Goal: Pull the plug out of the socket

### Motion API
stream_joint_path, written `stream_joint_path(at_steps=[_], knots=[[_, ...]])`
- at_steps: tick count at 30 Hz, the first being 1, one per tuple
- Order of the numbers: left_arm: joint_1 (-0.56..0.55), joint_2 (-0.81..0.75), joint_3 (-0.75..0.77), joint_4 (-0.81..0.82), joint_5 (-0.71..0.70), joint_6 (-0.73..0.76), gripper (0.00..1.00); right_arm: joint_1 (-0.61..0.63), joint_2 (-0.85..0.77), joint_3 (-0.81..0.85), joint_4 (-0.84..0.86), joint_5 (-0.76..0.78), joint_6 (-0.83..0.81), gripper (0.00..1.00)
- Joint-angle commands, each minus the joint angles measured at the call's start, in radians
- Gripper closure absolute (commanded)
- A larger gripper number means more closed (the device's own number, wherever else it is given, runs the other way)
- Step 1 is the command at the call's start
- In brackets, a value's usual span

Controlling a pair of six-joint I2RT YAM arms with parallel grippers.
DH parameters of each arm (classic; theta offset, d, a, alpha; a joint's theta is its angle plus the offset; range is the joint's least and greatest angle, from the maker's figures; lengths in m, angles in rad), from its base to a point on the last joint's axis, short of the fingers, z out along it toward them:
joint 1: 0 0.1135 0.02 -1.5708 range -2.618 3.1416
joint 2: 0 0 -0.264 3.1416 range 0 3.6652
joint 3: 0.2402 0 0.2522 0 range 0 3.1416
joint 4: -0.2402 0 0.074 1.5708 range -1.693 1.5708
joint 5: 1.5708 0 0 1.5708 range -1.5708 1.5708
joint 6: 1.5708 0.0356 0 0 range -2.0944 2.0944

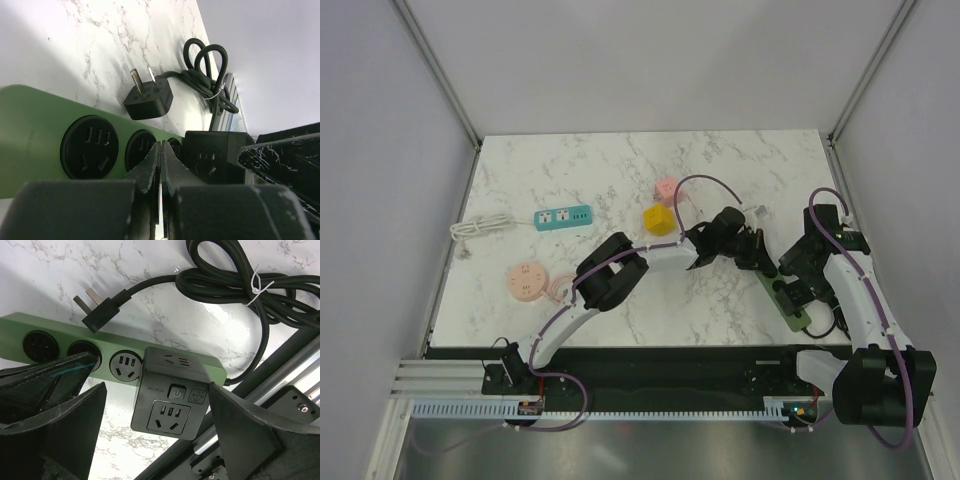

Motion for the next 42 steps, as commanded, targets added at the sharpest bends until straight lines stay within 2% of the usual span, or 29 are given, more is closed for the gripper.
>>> stream_joint_path(at_steps=[1,7,12,20,31,42], knots=[[-0.002,0.042,0.077,-0.091,-0.028,-0.03,0.98,-0.007,0.022,-0.032,0.022,-0.059,0.024,0.1],[-0.005,0.045,0.091,-0.128,-0.037,-0.021,0.98,-0.005,0.022,0.018,-0.024,-0.073,0.027,0.12],[-0.005,0.042,0.092,-0.132,-0.033,-0.013,0.98,-0.007,0.008,0.089,-0.078,-0.018,0.015,0.12],[-0.018,0.043,0.123,-0.175,-0.033,0.024,0.98,-0.007,-0.015,0.06,-0.152,-0.016,0.021,0.09],[-0.019,0.056,0.149,-0.194,-0.025,0.028,0.98,-0.007,-0.006,-0.048,-0.07,-0.093,0.08,0.09],[-0.018,0.047,0.134,-0.214,-0.039,0.028,0.98,-0.013,0.037,-0.092,0.034,-0.058,0.094,0.13]])
